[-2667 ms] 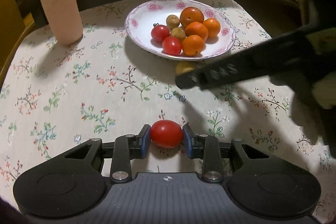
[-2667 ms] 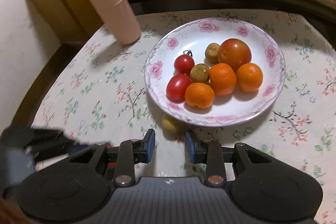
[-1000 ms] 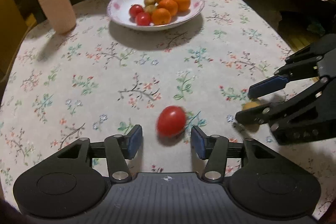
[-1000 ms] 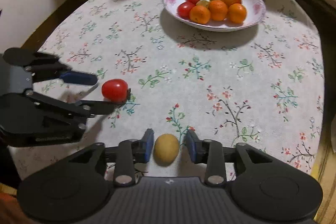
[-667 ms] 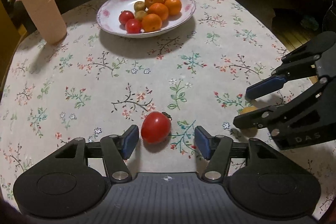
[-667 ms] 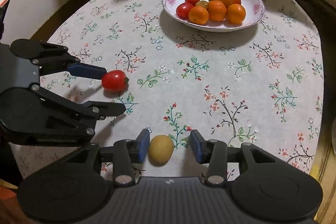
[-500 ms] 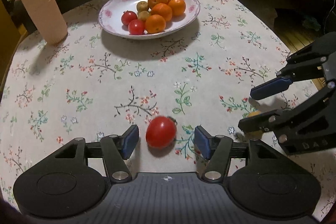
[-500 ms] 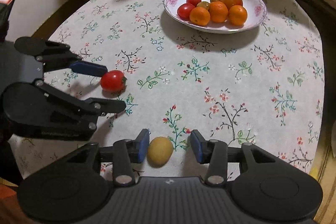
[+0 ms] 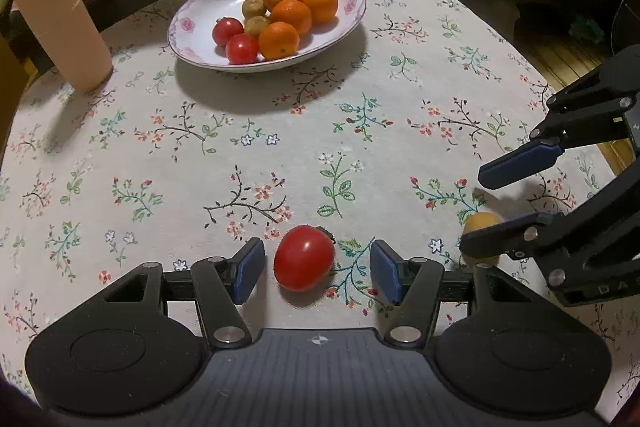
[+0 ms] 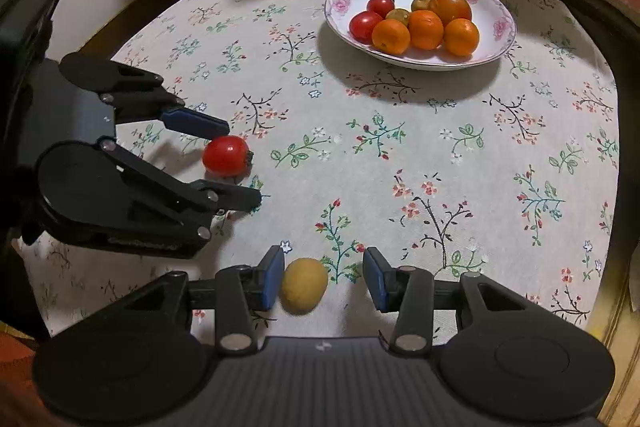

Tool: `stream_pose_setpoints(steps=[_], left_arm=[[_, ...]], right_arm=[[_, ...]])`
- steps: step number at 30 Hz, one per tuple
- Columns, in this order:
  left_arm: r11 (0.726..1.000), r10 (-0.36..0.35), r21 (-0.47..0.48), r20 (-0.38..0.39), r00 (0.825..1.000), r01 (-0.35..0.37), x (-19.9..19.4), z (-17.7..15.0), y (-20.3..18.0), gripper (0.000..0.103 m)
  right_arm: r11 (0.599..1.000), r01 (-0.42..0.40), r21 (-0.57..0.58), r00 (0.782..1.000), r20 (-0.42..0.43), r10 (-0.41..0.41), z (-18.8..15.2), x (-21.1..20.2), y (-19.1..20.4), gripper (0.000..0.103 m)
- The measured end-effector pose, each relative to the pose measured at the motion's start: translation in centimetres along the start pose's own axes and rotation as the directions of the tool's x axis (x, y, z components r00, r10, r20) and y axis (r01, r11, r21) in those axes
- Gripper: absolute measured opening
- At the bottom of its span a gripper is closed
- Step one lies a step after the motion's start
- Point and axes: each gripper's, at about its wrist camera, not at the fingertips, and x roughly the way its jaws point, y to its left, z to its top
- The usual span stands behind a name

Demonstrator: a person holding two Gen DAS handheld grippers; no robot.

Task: Organize fruits
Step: 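Close the left tool on the red cherry tomato while the right tool grasps the tan fruit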

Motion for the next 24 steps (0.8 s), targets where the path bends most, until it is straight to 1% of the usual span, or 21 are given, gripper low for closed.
stream_pose_setpoints(steps=[13,15,17,24], left_arm=[[1.000,-0.006,0.021,-0.003,1.000,0.006,-0.03,0.07,-0.36,0.068],[1.000,-0.005,0.026,-0.003,1.000,0.005,0.00,0.11,-0.41,0.068],[1.000,-0.008,0.026,-0.004,1.000,0.008,0.04,0.11,-0.32,0.069],[0.999,-0.009,0.031,-0.002,1.000,0.009,0.10,0.21,-0.29,0.069]], right_arm=[[0.999,-0.036,-0.031,0.999,-0.032,0.035,-0.73,0.25,0.11,0.043],[0.998,-0.030,-0.050,0.999,-0.026,0.029,-0.73,0.22,0.45,0.043],[0.998,-0.043,-0.048,0.999,-0.024,0.042,-0.70,0.18,0.51,0.043],[0.998,-0.015,-0.064,1.000,-0.027,0.013,-0.75,0.26,0.73,0.043]])
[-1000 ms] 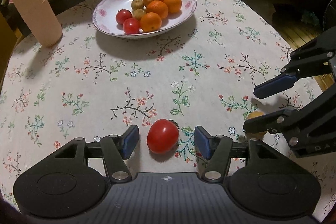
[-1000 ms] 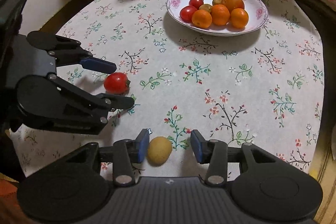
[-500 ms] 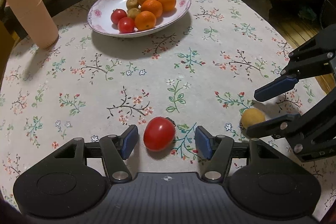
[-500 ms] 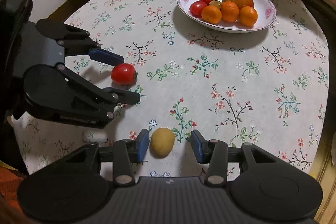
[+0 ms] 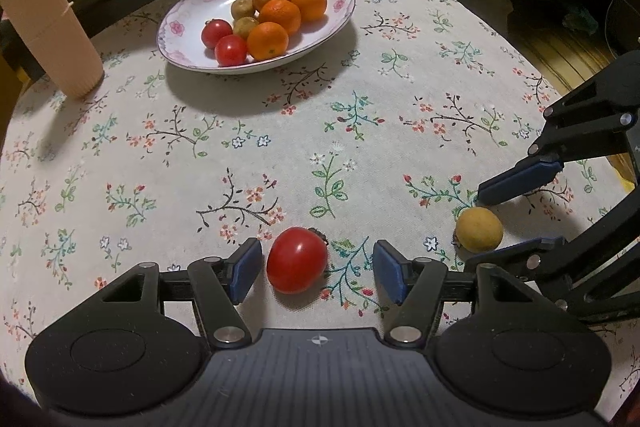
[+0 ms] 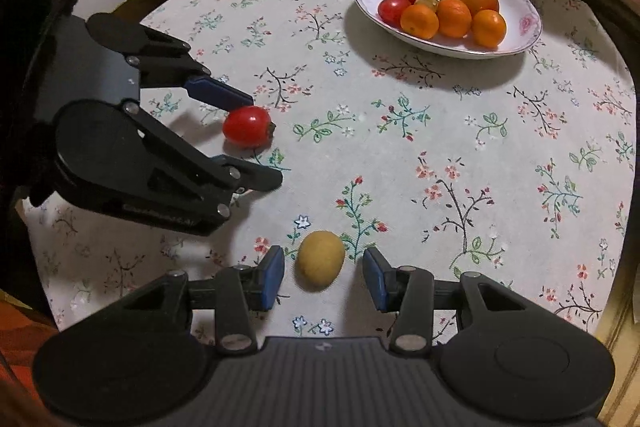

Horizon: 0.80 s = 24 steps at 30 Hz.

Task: Organize fruits
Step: 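Close the left tool on the red cherry tomato while the right tool grasps the tan fruit, then carry the cherry tomato and tan fruit over the white plate with both tools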

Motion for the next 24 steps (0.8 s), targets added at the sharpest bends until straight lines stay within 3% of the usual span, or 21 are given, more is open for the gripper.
stream_pose_setpoints(steps=[8,13,24], left_arm=[[0.999,0.021,0.033,0.006,1.000,-0.021,-0.12,0.10,-0.61,0.057],[0.999,0.049,0.011,0.001,0.999,-0.049,-0.29,0.21,-0.24,0.039],[0.999,0.041,0.018,0.005,0.999,-0.041,-0.49,0.31,-0.56,0.038]], right_arm=[[1.000,0.021,-0.001,1.000,0.001,-0.021,0.02,-0.04,-0.04,0.034],[0.999,0.032,-0.016,0.999,0.014,-0.032,0.18,-0.15,0.28,0.027],[0.999,0.052,0.006,0.998,0.035,-0.053,0.38,-0.18,-0.16,0.027]])
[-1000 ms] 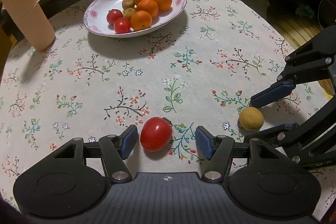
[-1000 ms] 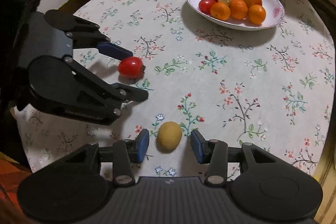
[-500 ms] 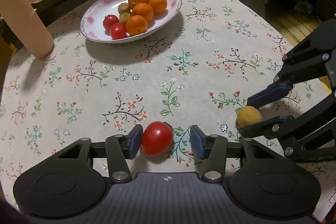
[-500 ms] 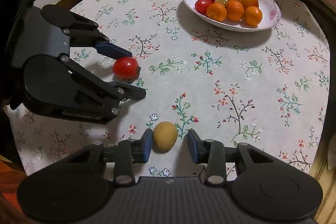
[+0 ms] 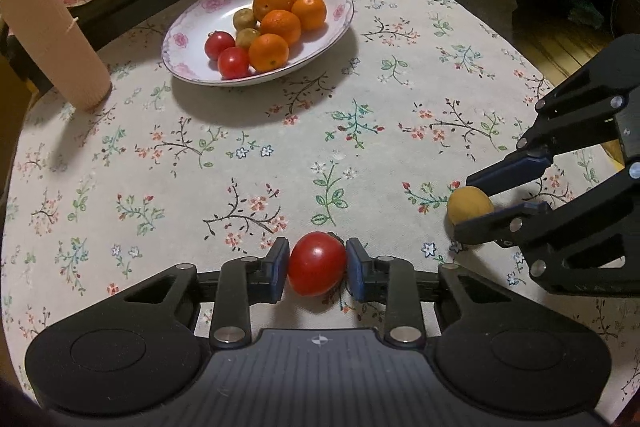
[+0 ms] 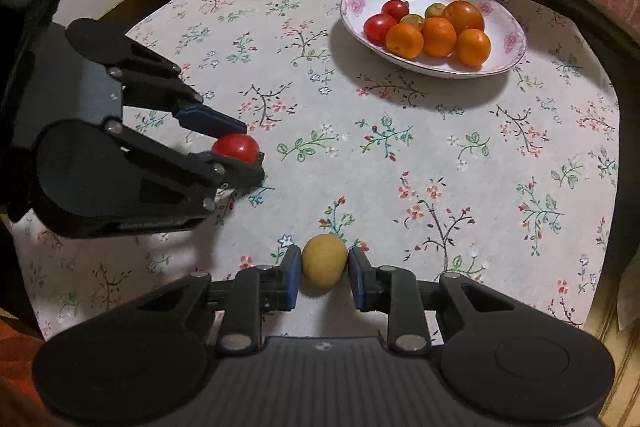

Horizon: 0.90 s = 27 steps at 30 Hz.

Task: Organize fruits
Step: 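Carry the cherry tomato and tan fruit over the white plate with both tools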

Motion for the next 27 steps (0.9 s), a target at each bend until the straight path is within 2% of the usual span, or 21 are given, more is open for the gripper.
stream_pose_setpoints(steps=[27], left_arm=[[0.997,0.014,-0.078,0.075,0.997,-0.009,-1.2,2.3,1.0,0.038]], right_arm=[[0.996,0.046,0.072,0.992,0.111,-0.054,3.0,-1.2,-1.6,0.027]])
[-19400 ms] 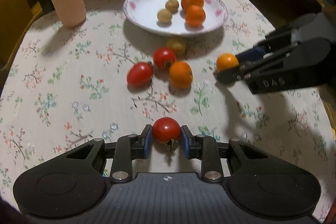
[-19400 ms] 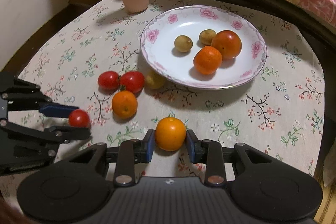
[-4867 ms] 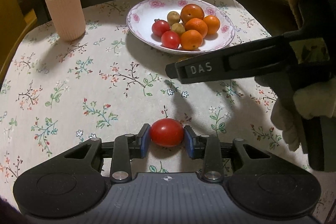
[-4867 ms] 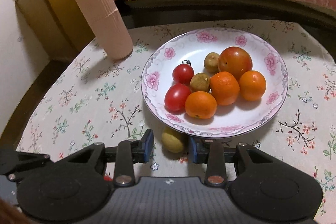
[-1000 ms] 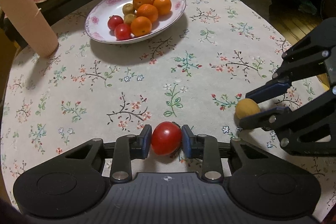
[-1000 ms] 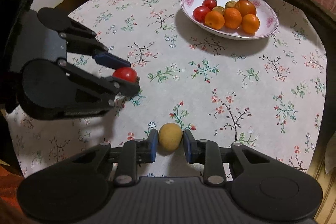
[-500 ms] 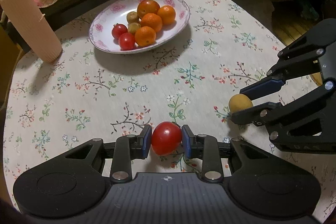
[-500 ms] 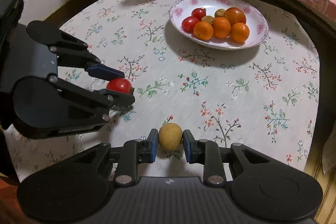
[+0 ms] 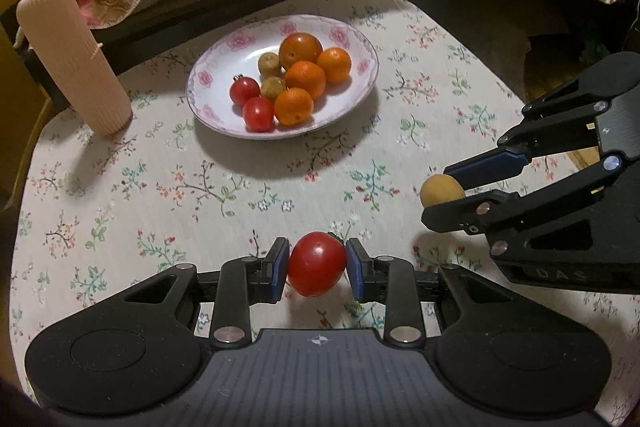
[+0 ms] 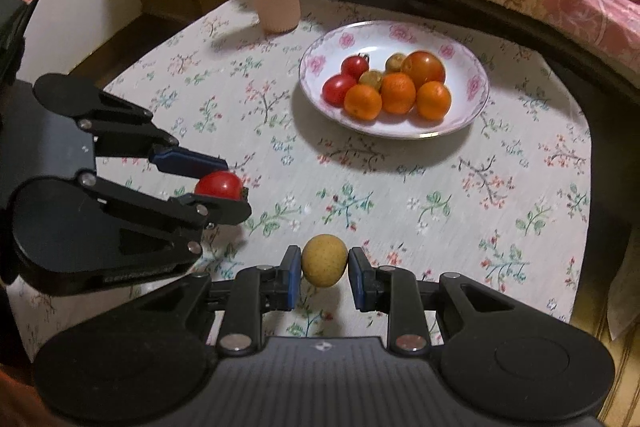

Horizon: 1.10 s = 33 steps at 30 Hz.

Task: Organize fruits
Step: 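Carry the cherry tomato and tan fruit over the white plate with both tools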

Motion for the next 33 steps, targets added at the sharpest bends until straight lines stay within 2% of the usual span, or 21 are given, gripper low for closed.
stream_pose_setpoints(steps=[6,18,33], left_arm=[[0.999,0.005,-0.046,0.036,0.999,-0.004,-0.2,1.7,0.5,0.038],[0.995,0.060,-0.087,0.097,0.993,-0.052,-0.2,5.4,2.0,0.037],[0.990,0.098,-0.110,0.113,0.989,-0.086,2.4,8.3,3.0,0.036]], right_arm=[[0.999,0.018,0.028,0.999,0.039,-0.019,1.9,-0.2,-0.6,0.027],[0.993,0.063,0.095,0.991,0.114,-0.074,5.9,-0.2,-2.6,0.027],[0.984,0.092,0.154,0.981,0.153,-0.115,8.7,1.6,-5.2,0.027]])
